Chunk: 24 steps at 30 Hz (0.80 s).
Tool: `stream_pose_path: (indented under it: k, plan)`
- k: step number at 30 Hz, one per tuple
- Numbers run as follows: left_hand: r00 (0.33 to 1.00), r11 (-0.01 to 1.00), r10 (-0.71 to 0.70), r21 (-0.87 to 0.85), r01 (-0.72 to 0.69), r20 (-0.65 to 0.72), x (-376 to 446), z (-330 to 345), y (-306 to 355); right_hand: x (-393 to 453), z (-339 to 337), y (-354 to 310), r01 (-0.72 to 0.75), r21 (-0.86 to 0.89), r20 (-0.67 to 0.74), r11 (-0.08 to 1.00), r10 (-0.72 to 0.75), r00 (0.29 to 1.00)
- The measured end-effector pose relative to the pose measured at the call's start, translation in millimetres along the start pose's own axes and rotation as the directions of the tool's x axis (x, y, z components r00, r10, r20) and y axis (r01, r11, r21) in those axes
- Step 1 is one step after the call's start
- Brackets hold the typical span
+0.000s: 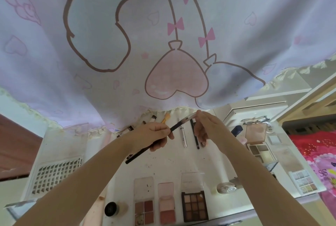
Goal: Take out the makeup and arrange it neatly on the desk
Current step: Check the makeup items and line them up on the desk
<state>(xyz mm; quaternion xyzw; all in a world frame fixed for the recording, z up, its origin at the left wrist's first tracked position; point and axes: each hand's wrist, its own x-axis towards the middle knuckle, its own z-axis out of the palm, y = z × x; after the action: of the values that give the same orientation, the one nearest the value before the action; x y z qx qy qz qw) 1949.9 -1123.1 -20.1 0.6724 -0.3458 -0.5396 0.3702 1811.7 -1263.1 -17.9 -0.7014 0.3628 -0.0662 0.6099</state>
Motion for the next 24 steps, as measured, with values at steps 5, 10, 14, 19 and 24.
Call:
stream_pose_path:
  k: [5, 10, 14, 19, 24]
  plan:
    - [0.953, 0.979, -0.154, -0.174, 0.111, -0.260, 33.2, 3.9, -23.8, 27.2, -9.0, 33.8, -0.296, -0.233, -0.140, 0.926, 0.269, 0.953]
    - [0.852, 0.930, -0.366, -0.130, 0.343, -0.374, 75.4, 13.3, -60.5, 42.4, -13.4, 63.2, -0.281, -0.876, -0.058, 0.391, 0.494, 0.867]
    - [0.841, 0.908, -0.384, 0.011, 0.420, -0.380, 99.4, 22.0, -68.1, 54.1, -4.1, 103.1, -0.221, -0.957, -0.039, 0.189, 0.667, 0.744]
    - [0.835, 0.888, -0.431, 0.004, 0.460, -0.343, 130.6, 36.0, -66.4, 57.3, 19.0, 127.7, -0.110, -0.989, -0.146, -0.096, 0.691, 0.708]
    - [0.827, 0.880, -0.439, 0.017, 0.474, -0.353, 153.5, 36.6, -65.5, 61.9, 18.8, 142.9, -0.112, -0.986, -0.165, -0.121, 0.676, 0.718]
